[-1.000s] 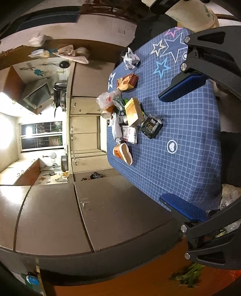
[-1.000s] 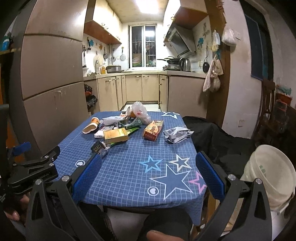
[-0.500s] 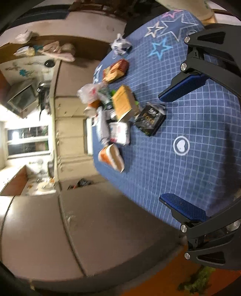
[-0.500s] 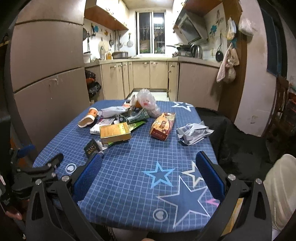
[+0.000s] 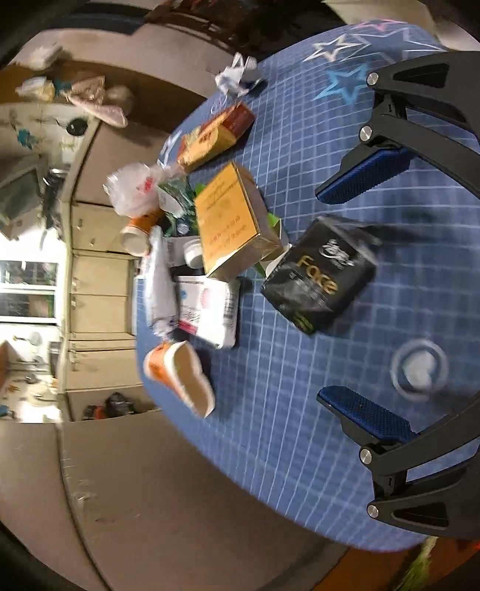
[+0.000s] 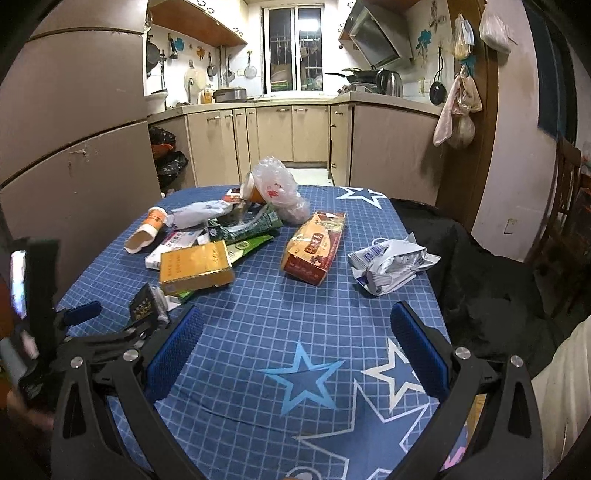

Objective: Collect trash
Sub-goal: 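Reach the left tool toward the black snack bag on the table, then grasp the black snack bag with the left tool while the right tool grasps the white crumpled wrapper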

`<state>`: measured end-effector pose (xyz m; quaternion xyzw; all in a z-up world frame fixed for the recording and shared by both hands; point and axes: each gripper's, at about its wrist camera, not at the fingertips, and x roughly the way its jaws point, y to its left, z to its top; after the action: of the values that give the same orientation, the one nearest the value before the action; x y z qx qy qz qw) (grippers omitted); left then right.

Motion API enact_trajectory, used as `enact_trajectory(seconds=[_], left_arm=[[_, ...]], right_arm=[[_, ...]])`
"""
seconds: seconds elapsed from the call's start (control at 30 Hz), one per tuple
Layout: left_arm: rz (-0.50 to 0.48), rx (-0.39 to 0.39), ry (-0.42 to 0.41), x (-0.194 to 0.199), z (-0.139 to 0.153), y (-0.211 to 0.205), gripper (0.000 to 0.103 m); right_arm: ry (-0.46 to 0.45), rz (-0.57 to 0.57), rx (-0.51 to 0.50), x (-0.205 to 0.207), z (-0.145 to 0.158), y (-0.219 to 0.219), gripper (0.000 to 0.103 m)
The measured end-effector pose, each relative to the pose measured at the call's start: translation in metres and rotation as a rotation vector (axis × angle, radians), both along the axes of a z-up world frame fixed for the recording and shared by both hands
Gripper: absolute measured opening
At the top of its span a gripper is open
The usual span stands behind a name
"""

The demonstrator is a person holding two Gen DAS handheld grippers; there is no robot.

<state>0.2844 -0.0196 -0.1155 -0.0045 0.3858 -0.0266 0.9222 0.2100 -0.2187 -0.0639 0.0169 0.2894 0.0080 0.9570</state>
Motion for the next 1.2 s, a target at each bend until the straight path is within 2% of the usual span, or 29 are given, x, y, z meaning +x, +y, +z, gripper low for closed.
enact_trajectory(seconds=[0.13, 0.17, 0.2, 0.27, 0.3, 0.5, 0.67, 0.77, 0.83, 0.93, 0.97, 1.0, 1.07, 1.13, 1.2], left_arm=[[0.018, -0.054, 0.088, 0.016, -0.020, -0.001, 0.096], [0.024, -0.040, 0.065, 0.015, -0.019, -0.002, 0.089], [0.024, -0.028, 0.060, 0.015, -0.020, -0.003, 0.087], [0.020, -0.038, 0.055, 0.012, -0.018, -0.002, 0.071], [0.021, -0.037, 0.054, 0.010, -0.018, -0.001, 0.069], [0.006, -0.026, 0.033, -0.004, -0.017, 0.004, 0.059], [-0.019, 0.024, -0.012, -0.019, -0.014, 0.003, 0.047], [-0.017, 0.027, -0.018, -0.022, -0.013, 0.006, 0.044], [-0.013, 0.036, -0.026, -0.023, -0.012, 0.008, 0.044], [-0.003, 0.053, -0.047, -0.023, -0.009, 0.012, 0.043], [-0.001, 0.056, -0.056, -0.023, -0.008, 0.014, 0.043], [0.000, 0.057, -0.059, -0.023, -0.008, 0.014, 0.043], [-0.004, 0.056, -0.058, -0.022, -0.010, 0.015, 0.043], [-0.008, 0.049, -0.048, -0.021, -0.014, 0.014, 0.043], [-0.009, 0.061, -0.057, -0.021, -0.016, 0.011, 0.043]], right_arm=[[0.035, -0.001, 0.008, 0.008, -0.012, -0.006, 0.098], [0.044, -0.001, 0.015, 0.010, -0.015, -0.008, 0.098], [0.050, 0.000, 0.021, 0.011, -0.017, -0.009, 0.098], [0.063, 0.011, 0.039, 0.015, -0.021, -0.012, 0.098], [0.069, 0.020, 0.050, 0.018, -0.023, -0.013, 0.096], [0.100, 0.057, 0.120, 0.038, -0.032, -0.019, 0.073], [0.099, 0.080, 0.084, 0.070, -0.031, -0.016, 0.048], [0.096, 0.090, 0.091, 0.086, -0.025, -0.015, 0.039], [0.075, 0.082, 0.123, 0.089, -0.019, -0.021, 0.038], [0.005, 0.007, 0.218, 0.083, -0.001, -0.060, 0.039], [-0.010, -0.027, 0.239, 0.080, 0.002, -0.073, 0.041], [-0.017, -0.073, 0.261, 0.078, 0.004, -0.089, 0.048], [-0.025, -0.176, 0.307, 0.074, 0.004, -0.122, 0.073], [-0.023, -0.287, 0.323, 0.073, -0.001, -0.143, 0.083], [0.012, -0.316, 0.347, 0.082, -0.010, -0.147, 0.096]])
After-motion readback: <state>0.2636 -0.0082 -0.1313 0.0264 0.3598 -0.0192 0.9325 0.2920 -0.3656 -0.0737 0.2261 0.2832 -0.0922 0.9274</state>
